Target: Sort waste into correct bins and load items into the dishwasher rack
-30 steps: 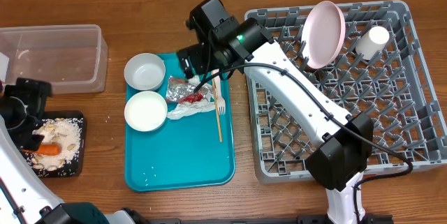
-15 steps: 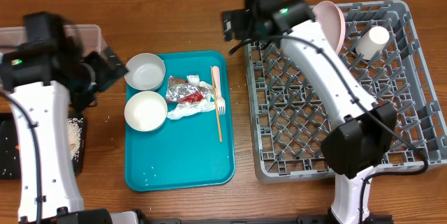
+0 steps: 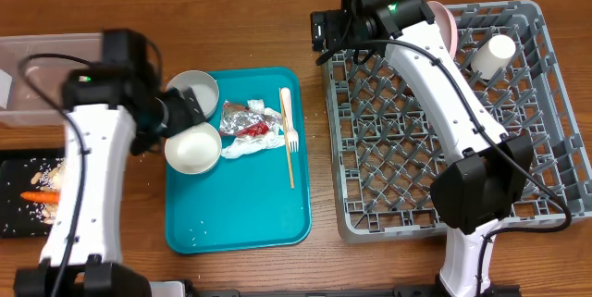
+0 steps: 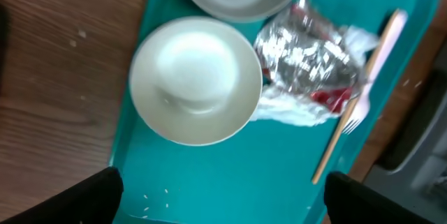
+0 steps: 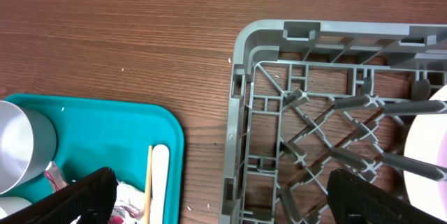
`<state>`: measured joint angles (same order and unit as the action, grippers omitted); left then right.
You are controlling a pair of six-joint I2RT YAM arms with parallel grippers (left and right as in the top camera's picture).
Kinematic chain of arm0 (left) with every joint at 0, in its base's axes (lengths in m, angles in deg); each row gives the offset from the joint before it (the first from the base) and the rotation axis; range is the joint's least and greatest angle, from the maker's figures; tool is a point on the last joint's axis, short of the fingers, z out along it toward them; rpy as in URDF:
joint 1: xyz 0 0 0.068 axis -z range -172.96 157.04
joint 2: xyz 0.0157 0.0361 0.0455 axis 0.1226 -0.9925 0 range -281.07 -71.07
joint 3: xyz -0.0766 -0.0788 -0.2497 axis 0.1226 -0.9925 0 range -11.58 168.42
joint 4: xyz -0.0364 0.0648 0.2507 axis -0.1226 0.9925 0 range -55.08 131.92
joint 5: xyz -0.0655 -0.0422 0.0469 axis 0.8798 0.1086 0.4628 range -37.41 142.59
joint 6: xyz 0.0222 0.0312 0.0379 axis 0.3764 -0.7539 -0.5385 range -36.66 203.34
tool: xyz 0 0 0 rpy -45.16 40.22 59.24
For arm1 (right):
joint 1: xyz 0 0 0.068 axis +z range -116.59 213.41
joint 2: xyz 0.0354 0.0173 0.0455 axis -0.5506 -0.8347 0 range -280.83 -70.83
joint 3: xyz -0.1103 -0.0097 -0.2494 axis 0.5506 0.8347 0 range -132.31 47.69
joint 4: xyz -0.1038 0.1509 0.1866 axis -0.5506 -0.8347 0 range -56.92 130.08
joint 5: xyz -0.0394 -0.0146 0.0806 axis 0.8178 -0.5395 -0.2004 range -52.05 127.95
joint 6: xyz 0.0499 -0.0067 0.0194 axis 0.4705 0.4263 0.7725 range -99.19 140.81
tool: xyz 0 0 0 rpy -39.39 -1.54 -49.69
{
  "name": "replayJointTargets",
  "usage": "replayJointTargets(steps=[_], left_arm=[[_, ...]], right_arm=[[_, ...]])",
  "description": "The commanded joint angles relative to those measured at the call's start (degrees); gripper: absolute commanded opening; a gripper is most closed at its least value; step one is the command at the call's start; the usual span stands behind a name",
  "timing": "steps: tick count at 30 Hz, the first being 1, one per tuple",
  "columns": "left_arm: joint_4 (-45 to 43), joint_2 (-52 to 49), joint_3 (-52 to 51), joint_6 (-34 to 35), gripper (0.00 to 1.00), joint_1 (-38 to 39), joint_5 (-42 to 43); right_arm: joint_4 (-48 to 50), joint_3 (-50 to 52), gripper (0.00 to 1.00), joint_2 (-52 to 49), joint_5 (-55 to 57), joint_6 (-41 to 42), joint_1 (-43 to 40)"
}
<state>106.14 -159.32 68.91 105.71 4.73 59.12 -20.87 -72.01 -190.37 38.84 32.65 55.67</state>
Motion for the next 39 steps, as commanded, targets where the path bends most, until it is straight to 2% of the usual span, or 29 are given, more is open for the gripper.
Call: replayJointTargets(steps=[1, 9, 16, 21, 25, 29, 34, 35, 39], left_arm=[[-2.16, -1.62, -5.53, -2.08, 0.93, 2.34, 1.22], [-8.52, -5.79, -9.22, -4.2, 0.91, 5.95, 1.2], [-10.51, -12.2, -9.25, -3.52, 0.84, 9.6, 0.26], [-10.49, -16.02, -9.25, -3.02, 0.72, 10.93, -2.89], [-10.6, -16.55, -9.25, -3.04, 0.66, 10.93, -4.31], [-10.8, -16.55, -9.25, -3.04, 0.49, 10.93, -6.12], [-11.67, -16.55, -9.25, -3.04, 0.08, 11.02, -6.03], [-11.69, -16.55, -9.25, -3.04, 0.04, 11.06, -5.84], [-11.3, -16.55, -9.25, -3.04, 0.04, 11.45, -5.46]], right_arm=[[0.22, -0.13, 1.0, 0.37, 0.35, 0.22, 0.22], [0.22, -0.13, 1.0, 0.37, 0.35, 0.22, 0.22], [0.22, -0.13, 1.0, 0.37, 0.35, 0.22, 0.22], [0.22, -0.13, 1.0, 0.37, 0.35, 0.22, 0.22], [0.22, -0.13, 1.0, 0.37, 0.35, 0.22, 0.22], [0.22, -0.13, 1.0, 0.37, 0.35, 0.22, 0.22], [0.22, -0.13, 1.0, 0.37, 0.35, 0.22, 0.22], [0.2, -0.13, 1.0, 0.37, 0.35, 0.22, 0.22], [0.22, -0.13, 1.0, 0.37, 0.35, 0.22, 0.22]])
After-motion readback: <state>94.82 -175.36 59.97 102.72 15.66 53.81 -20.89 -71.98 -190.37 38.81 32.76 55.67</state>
